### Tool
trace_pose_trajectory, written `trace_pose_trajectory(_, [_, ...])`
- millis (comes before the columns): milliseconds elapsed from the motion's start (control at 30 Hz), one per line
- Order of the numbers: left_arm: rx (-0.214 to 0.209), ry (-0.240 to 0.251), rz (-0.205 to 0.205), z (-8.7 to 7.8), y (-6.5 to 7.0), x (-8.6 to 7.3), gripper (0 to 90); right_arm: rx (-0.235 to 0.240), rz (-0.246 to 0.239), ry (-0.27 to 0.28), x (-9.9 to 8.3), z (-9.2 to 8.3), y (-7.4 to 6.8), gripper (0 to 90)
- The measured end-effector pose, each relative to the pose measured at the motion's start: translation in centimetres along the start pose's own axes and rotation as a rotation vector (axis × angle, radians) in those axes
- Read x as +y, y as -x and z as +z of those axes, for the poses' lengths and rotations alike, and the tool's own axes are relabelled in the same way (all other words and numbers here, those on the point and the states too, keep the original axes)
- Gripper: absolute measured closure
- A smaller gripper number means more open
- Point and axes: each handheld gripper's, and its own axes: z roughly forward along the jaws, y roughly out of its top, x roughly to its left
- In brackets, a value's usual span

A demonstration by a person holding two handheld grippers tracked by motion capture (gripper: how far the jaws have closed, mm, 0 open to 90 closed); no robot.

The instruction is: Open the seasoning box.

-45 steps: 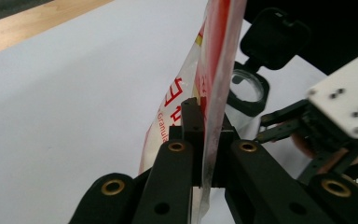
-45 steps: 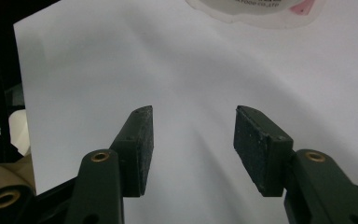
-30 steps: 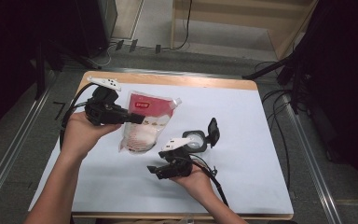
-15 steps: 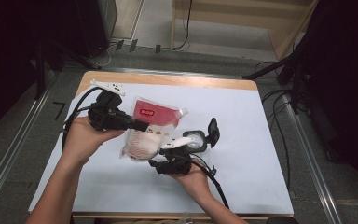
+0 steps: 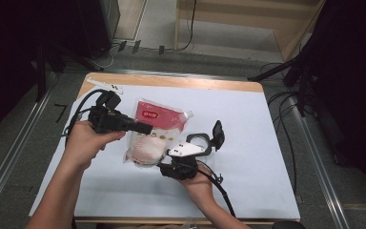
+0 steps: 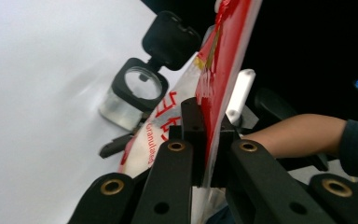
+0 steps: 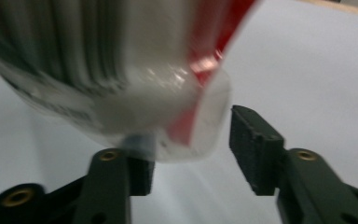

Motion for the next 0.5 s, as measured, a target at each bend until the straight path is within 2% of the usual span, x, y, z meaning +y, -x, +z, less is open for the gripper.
trace_pose_trajectory(33, [-0.005,-0.005,-0.005,0.0,-0.1,0.0,90.0,-0.007,-0.014,0.001,0.0,0.0,-0.2,54.2])
trace_pose_trajectory(100, [0.011,-0.002,-0.004,0.1,-0.2,0.0,90.0,0.011,-0.039,-0.002,0.0,0.0,-0.5,54.0])
trace_pose_trajectory(233, [0.043,0.009,0.005,0.4,-0.1,0.0,89.8,0.067,-0.012,-0.044,0.1,0.2,-0.8,53.5])
trace_pose_trajectory(333, [0.055,0.015,0.017,0.8,0.0,0.1,89.4,0.096,-0.04,-0.059,0.2,0.3,-1.0,56.5])
trace_pose_trajectory(467, [0.051,0.043,0.01,1.0,-0.2,0.1,89.0,0.139,-0.037,-0.058,0.4,0.1,-1.1,56.8])
trace_pose_trajectory(500, [0.059,0.046,0.01,1.1,-0.2,0.1,88.8,0.134,-0.045,-0.06,0.4,0.0,-1.2,55.5])
